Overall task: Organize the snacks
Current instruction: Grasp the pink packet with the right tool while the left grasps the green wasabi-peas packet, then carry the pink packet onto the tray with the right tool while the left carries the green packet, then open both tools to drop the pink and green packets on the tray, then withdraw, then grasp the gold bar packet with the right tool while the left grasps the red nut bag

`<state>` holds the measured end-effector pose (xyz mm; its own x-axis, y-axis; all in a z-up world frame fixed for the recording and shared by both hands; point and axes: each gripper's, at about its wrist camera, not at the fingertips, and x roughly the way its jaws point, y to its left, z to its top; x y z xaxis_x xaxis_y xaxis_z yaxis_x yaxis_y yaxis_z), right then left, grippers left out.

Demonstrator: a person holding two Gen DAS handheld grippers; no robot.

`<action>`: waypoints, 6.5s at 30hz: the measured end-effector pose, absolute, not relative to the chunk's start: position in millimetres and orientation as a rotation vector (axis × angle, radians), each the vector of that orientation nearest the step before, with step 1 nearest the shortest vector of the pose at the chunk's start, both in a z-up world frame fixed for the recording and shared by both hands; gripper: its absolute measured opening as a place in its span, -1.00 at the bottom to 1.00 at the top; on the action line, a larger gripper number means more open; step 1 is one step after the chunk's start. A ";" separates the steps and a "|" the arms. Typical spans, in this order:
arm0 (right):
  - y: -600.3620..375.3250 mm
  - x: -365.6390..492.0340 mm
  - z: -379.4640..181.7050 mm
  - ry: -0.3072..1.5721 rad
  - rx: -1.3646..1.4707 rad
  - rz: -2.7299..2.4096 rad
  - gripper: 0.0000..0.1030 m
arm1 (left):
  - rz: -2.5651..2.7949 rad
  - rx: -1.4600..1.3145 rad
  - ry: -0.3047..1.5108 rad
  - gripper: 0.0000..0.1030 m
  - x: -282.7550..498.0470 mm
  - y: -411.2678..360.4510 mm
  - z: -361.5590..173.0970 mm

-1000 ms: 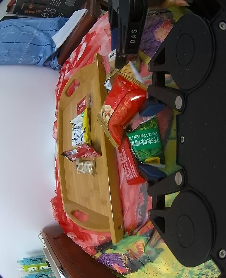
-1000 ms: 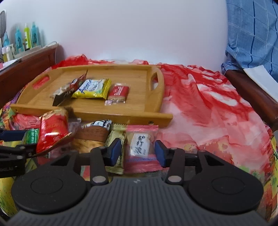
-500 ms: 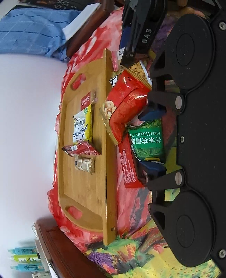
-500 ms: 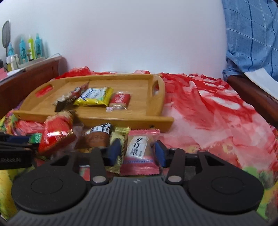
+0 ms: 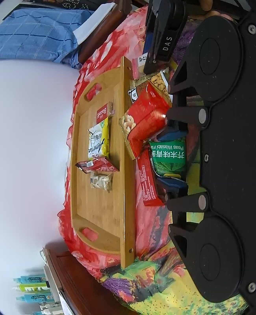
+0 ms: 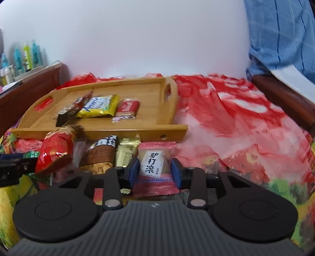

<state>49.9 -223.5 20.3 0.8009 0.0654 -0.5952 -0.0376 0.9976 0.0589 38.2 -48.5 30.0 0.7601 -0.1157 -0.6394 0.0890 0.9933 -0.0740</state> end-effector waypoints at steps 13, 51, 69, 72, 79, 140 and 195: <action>-233.5 48.4 28.8 0.587 0.103 0.010 -0.30 | -0.063 -0.013 0.680 -0.35 34.3 -53.1 35.4; -220.5 162.8 37.0 0.632 0.152 0.104 -0.29 | 0.026 -0.132 0.736 -0.35 185.8 13.8 52.2; -215.0 163.2 32.4 0.636 0.143 0.139 -0.28 | -0.092 -0.092 0.735 -0.33 189.4 1.0 47.6; -214.5 162.4 32.2 0.631 0.143 0.141 -0.14 | -0.078 -0.071 0.729 -0.18 188.2 -1.9 47.4; -218.3 159.7 35.5 0.602 0.152 0.125 0.14 | -0.089 -0.016 0.727 0.35 182.8 -10.2 44.1; -197.6 49.1 32.8 0.628 -0.005 0.053 0.45 | -0.159 0.011 0.775 0.04 75.5 -18.8 28.3; -183.7 55.8 24.3 0.649 0.015 0.081 -0.28 | -0.118 -0.058 0.722 -0.11 66.4 -30.7 65.1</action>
